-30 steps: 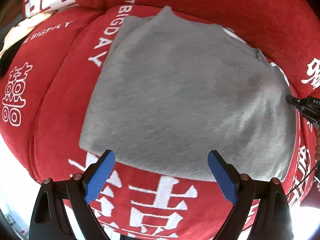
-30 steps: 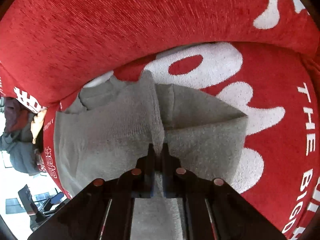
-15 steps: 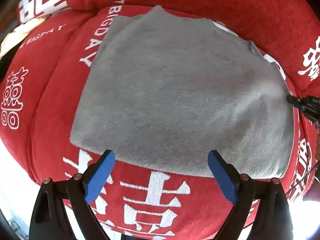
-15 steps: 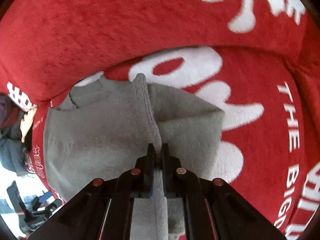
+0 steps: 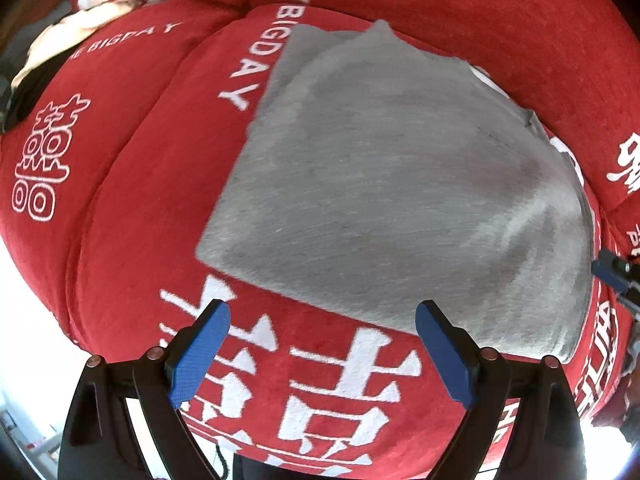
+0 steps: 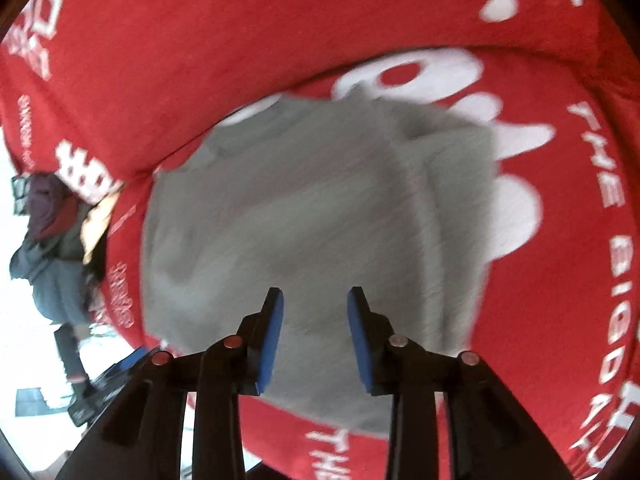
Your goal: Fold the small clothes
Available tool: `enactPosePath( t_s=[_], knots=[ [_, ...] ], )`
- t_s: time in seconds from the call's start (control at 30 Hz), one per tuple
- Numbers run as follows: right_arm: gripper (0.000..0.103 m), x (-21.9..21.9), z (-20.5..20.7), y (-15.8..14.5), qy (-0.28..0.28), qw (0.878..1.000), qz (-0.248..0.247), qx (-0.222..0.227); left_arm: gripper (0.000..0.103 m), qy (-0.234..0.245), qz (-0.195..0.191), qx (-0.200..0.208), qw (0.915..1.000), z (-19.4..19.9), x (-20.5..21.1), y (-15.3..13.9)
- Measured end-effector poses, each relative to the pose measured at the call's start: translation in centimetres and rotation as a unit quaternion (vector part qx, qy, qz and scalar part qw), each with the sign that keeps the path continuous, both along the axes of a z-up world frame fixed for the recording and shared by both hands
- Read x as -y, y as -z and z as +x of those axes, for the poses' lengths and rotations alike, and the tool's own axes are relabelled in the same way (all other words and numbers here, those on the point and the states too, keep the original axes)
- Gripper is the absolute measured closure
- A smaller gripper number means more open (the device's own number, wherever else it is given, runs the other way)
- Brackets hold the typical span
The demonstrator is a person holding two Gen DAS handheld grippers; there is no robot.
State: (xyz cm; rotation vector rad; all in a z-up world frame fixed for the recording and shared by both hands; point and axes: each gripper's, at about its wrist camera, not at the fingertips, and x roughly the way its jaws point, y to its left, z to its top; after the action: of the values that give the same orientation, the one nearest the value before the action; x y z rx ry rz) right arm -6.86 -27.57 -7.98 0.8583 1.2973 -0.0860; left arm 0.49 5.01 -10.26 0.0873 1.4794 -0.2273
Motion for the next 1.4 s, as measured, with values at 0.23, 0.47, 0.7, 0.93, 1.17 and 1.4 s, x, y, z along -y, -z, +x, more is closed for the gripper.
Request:
enactPosePath(
  t_s=[0.23,0.47,0.7,0.93,1.17,1.4],
  knots=[
    [0.065,-7.9,-0.1,0.0,-0.027,0.999,0.047,0.002,0.009,0.016,-0.014,-0.004,0.9998,0.3,-2.3,0.3],
    [0.063,-15.0,-1.0,2.9,0.006,0.993,0.114,-0.008,0.009,0.023,-0.019,-0.015,0.9994,0.6,-5.2,0.5],
    [0.060,-19.0,-2.2,5.7,0.079,0.982,0.169,-0.006,0.009,0.015,-0.038,-0.025,0.9988,0.7,-7.4,0.5],
    [0.055,-19.3,-2.2,7.4,0.134,0.972,0.195,0.004,0.009,-0.033,-0.107,-0.050,0.9924,1.3,-10.2,1.2],
    [0.054,-19.5,-1.3,8.1,0.137,0.969,0.204,0.003,0.009,-0.044,-0.137,-0.060,0.9877,1.0,-11.0,1.3],
    [0.054,-19.8,0.4,8.7,0.167,0.962,0.216,0.021,0.009,-0.090,-0.192,-0.086,0.9736,1.2,-11.1,2.4]
  ],
)
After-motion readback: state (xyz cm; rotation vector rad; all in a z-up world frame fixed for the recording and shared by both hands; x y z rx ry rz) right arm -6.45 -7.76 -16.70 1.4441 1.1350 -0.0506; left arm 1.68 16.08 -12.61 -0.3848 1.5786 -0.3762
